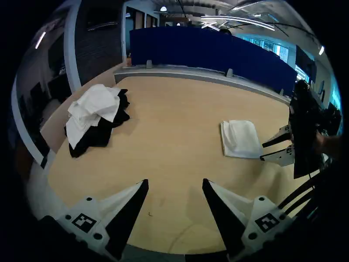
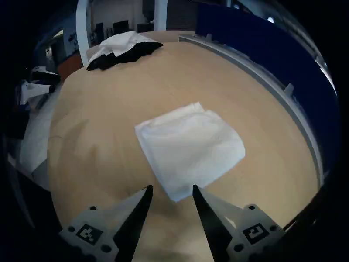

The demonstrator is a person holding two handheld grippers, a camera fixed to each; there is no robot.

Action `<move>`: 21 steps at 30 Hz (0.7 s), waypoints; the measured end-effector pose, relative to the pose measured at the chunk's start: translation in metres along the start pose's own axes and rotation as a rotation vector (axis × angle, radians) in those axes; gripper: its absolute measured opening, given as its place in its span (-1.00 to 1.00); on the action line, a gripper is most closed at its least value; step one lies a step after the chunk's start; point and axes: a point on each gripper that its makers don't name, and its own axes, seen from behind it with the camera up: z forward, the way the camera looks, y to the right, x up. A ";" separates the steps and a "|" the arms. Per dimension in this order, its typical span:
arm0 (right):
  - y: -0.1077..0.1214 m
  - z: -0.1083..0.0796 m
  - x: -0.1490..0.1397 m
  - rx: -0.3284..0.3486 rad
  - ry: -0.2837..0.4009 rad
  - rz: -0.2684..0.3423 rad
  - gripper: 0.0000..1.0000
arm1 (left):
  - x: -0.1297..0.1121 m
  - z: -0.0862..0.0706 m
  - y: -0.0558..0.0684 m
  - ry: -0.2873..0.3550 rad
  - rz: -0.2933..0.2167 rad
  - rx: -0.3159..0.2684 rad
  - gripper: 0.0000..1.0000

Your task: Fold towel

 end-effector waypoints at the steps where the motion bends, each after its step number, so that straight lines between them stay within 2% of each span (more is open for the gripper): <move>1: 0.000 0.000 -0.002 -0.002 -0.002 0.005 0.40 | 0.000 0.000 0.001 0.000 0.002 -0.001 0.83; 10: 0.001 0.002 -0.015 -0.012 -0.017 0.038 0.28 | -0.001 0.002 0.004 -0.002 0.004 -0.008 0.83; 21: -0.001 0.007 -0.022 -0.018 -0.025 0.083 -0.22 | -0.002 0.001 0.006 -0.002 0.007 -0.015 0.83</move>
